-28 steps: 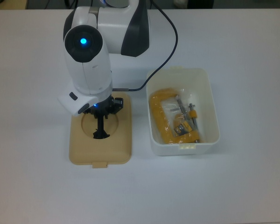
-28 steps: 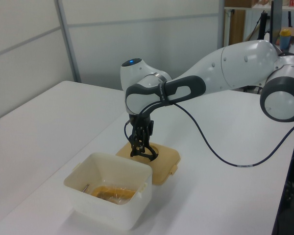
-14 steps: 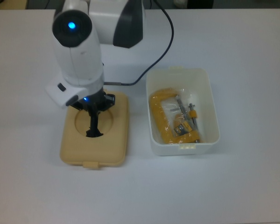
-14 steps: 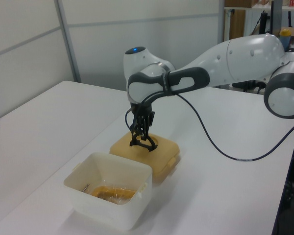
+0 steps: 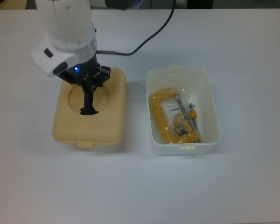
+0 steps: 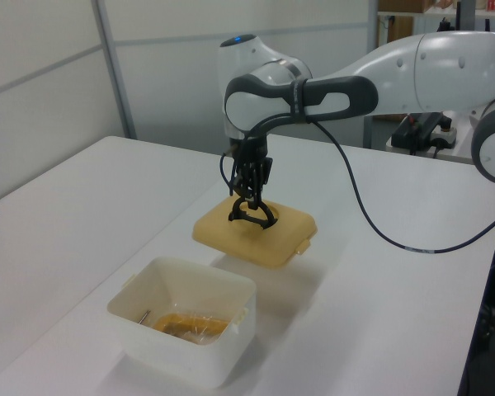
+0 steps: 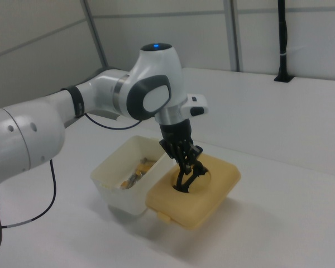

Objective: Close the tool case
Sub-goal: 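Carry the tan lid over the white box and lower it onto the rim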

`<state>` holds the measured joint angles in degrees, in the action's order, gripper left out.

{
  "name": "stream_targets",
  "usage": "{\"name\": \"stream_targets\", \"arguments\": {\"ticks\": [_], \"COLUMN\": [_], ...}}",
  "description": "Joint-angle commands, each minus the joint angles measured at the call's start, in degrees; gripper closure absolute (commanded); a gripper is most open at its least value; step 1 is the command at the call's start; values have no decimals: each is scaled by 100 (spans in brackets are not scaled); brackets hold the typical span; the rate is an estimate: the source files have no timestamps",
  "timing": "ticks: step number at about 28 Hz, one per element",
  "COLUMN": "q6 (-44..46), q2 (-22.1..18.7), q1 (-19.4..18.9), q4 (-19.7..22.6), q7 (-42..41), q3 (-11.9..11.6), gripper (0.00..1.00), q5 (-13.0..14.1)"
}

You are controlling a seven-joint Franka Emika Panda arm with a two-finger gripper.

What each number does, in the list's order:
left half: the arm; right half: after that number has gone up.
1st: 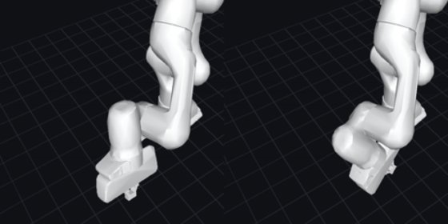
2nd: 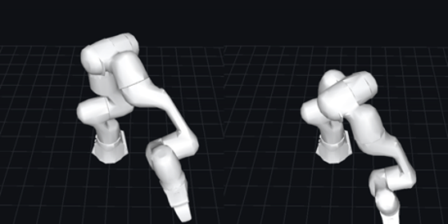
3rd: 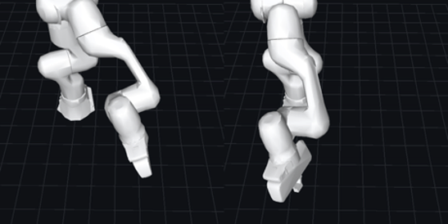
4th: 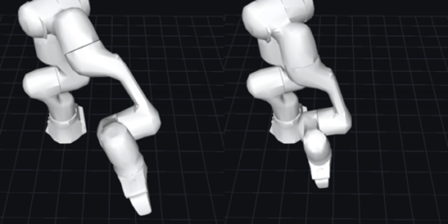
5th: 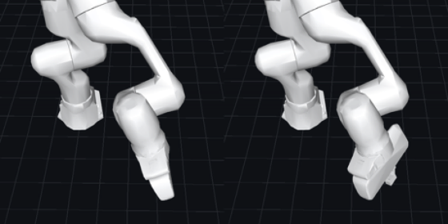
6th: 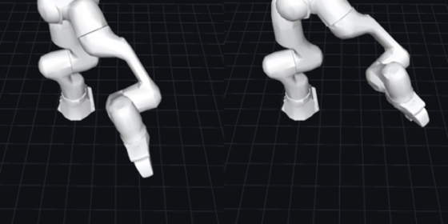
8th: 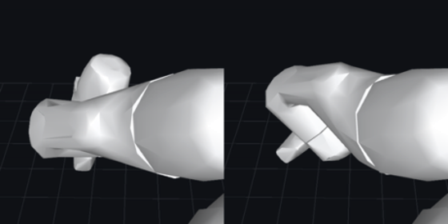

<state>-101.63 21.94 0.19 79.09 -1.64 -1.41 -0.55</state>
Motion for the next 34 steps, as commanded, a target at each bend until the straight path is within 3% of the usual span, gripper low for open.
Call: {"name": "stream_targets", "arguments": {"ticks": [1, 12, 23, 34], "q6": [441, 600, 565, 512], "q2": [-207, -339, -366, -304], "q1": [-63, -256, -940, -1354], "q4": [-166, -289, -289, -289], "q7": [85, 472, 876, 1052], "q3": [9, 115, 106, 106], "gripper": [100, 100, 100, 100], "q5": [-6, 29, -6, -33]}}
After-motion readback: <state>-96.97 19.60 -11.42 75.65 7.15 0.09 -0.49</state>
